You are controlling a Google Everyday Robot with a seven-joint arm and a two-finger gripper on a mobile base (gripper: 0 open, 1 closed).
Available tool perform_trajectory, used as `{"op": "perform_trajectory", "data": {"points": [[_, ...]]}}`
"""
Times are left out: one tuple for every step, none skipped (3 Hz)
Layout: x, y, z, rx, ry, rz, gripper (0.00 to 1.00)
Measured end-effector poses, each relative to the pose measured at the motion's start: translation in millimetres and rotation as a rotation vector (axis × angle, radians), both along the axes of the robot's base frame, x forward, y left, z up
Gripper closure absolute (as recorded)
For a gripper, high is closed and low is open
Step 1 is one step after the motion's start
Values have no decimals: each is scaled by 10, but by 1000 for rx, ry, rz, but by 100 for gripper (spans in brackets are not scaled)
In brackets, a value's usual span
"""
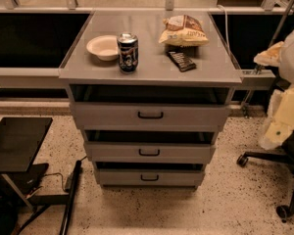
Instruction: Open bottom drawer
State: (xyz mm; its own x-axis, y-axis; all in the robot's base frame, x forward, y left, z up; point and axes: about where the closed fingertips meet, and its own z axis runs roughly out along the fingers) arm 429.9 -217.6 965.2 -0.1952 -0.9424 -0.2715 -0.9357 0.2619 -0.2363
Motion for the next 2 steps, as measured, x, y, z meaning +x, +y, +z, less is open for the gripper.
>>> {"op": "perform_trajectory", "data": {"points": [[-255,78,-309,121,-45,59,0],[-515,249,-744,244,-107,86,0]]}}
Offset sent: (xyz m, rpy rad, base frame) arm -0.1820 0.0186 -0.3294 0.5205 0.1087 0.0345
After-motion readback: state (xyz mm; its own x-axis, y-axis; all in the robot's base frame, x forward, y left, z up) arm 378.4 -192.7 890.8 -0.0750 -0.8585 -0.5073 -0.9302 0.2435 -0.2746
